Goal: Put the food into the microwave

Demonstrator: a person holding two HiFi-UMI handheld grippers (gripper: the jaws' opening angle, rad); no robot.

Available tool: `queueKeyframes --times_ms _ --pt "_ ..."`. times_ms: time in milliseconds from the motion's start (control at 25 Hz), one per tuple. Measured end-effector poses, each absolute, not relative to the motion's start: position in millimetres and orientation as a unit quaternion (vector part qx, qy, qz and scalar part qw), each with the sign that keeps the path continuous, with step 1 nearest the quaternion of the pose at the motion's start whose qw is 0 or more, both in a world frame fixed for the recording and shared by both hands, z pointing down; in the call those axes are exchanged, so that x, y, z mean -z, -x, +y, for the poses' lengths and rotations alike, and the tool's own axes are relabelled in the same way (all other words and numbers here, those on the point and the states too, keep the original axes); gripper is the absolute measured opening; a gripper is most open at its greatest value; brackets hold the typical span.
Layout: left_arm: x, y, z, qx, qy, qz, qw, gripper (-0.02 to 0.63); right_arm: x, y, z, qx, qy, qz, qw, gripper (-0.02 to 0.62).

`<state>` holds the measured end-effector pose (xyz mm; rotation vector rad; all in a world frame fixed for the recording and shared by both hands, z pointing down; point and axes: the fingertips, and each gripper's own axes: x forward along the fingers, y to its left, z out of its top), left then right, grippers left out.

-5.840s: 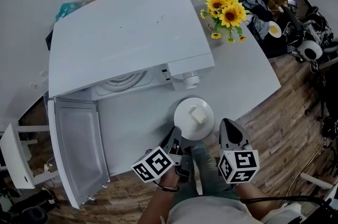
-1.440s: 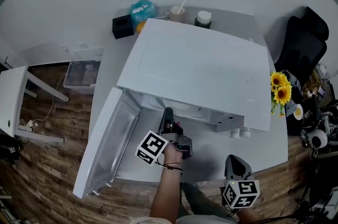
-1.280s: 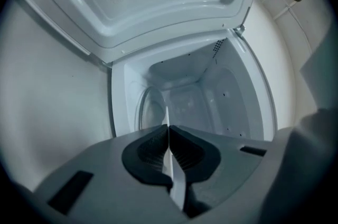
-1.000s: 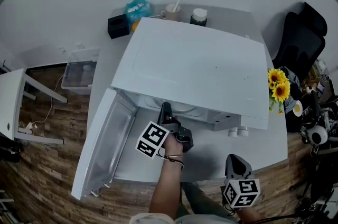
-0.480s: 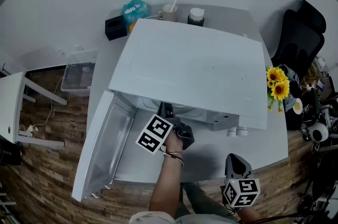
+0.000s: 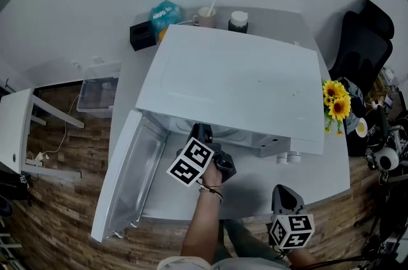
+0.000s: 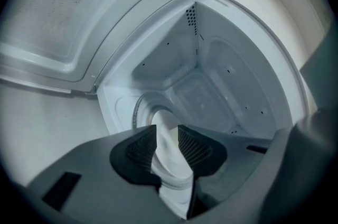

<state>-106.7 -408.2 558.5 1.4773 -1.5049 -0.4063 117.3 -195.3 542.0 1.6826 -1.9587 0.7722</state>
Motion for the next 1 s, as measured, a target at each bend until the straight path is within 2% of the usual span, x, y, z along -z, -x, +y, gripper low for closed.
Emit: queueKeyframes --times_ms 520,880,920,1000 --pt "-559.5 111.5 -366.2 0.168 -0.606 -0.601 0.494 0.118 -534.2 -101.9 -190.3 -0.273 -0.603 -0.719 0.213 0.015" --pt "-546.3 112.3 -319.7 0.110 -0.641 -0.593 0.475 0.115 -521.5 -81.7 -189.3 -0.261 -0.597 -0.735 0.191 0.015" --pt "-543.3 111.4 -313.9 0.100 -0.648 -0.592 0.468 0.112 -519.2 -79.1 -189.7 -0.259 -0.596 -0.737 0.187 0.015" --pt "-537.2 108.7 -301.6 0.076 -0.664 -0.592 0.451 0.064 -514.2 -74.7 -190.5 -0.256 -0.594 -0.741 0.181 0.015"
